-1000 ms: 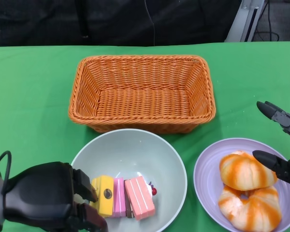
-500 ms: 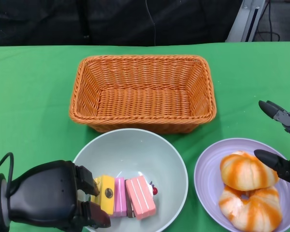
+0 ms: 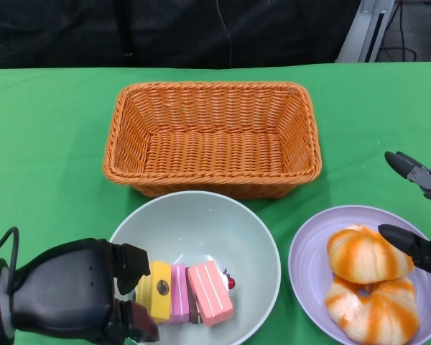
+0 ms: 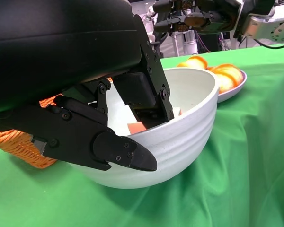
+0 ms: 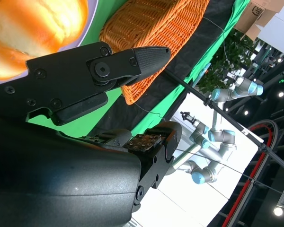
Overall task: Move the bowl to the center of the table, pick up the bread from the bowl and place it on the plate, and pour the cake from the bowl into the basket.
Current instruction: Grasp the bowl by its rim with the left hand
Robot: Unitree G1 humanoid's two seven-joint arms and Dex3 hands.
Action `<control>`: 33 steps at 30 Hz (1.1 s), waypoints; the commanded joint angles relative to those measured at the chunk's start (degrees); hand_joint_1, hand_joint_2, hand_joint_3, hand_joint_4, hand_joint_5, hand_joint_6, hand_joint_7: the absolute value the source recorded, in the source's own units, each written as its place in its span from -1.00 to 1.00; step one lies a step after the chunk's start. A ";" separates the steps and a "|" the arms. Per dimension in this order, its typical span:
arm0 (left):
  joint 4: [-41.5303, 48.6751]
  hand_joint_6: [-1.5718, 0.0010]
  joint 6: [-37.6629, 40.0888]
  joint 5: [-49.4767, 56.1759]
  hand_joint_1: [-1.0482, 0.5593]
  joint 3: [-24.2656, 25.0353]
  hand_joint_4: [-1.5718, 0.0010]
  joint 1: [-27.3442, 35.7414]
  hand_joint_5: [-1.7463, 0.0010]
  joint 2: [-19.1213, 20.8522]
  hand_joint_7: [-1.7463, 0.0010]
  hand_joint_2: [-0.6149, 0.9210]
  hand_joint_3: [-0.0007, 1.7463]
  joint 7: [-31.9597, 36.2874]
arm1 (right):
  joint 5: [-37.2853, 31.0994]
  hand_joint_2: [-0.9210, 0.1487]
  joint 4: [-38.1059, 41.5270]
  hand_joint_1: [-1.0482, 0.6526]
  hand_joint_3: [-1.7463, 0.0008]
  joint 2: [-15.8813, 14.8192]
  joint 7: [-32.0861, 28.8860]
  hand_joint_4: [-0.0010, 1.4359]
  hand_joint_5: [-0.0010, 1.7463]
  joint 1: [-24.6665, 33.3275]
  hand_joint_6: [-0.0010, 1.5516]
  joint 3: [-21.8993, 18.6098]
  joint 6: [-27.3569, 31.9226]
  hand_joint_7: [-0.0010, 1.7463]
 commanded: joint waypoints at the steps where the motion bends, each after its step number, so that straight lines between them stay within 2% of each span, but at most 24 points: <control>1: 0.55 -0.42 -0.45 -1.10 -0.21 0.52 0.09 -0.13 -0.44 1.23 0.84 0.95 -1.00 -0.34 | 0.47 -1.00 0.27 -0.47 0.83 -0.15 -0.43 -0.31 -0.83 -0.36 -0.36 -1.06 -0.54 -0.99; 6: 2.14 -0.41 -1.15 -1.37 -0.18 0.45 0.09 -0.43 -0.43 1.12 0.83 0.95 -1.00 -0.09 | 0.90 -1.00 0.16 -0.47 0.82 -0.30 0.28 -0.32 -0.84 -0.34 -0.36 -1.16 -0.32 -0.99; 8: 2.49 -0.40 -0.82 -1.11 -0.17 0.37 0.09 -0.34 -0.36 1.07 0.82 0.96 -1.00 0.08 | 1.31 -1.00 -0.01 -0.48 0.81 -0.27 0.63 -0.32 -0.84 -0.23 -0.36 -1.21 -0.13 -1.00; 12: 3.47 -0.32 0.16 -0.40 -0.16 0.05 -0.01 -0.22 0.07 0.80 0.81 0.99 -1.00 0.71 | 1.44 -1.00 -0.27 -0.48 0.81 -0.36 1.00 -0.32 -0.84 -0.03 -0.37 -1.45 -0.34 -1.00; 14: 3.86 -0.29 1.07 0.43 -0.17 -0.20 -0.08 -0.28 0.30 0.73 0.87 1.00 -0.99 1.38 | 1.26 -1.00 -0.15 -0.47 0.81 -0.40 0.99 -0.31 -0.83 -0.08 -0.36 -1.60 -0.60 -0.99; 16: 4.05 -0.26 1.88 1.02 -0.18 -0.35 -0.07 -0.31 0.41 0.76 0.91 1.00 -0.99 1.87 | 1.07 -1.00 -0.04 -0.47 0.81 -0.44 1.03 -0.31 -0.83 -0.15 -0.36 -1.72 -0.66 -0.99; 24: 6.21 -0.15 3.55 2.94 -0.18 -1.71 -0.03 -1.29 0.50 0.19 0.98 1.00 -0.91 6.03 | 1.54 -1.00 -0.20 -0.47 0.81 -0.31 1.64 -0.31 -0.84 -0.04 -0.35 -1.90 -0.35 -0.99; 33: 7.35 -0.14 5.38 4.42 -0.26 -4.35 -0.02 -3.06 0.53 0.86 0.99 1.00 -0.96 7.26 | 3.14 -1.00 -0.53 -0.48 0.82 -0.14 3.17 -0.31 -0.84 0.08 -0.36 -2.08 0.23 -1.00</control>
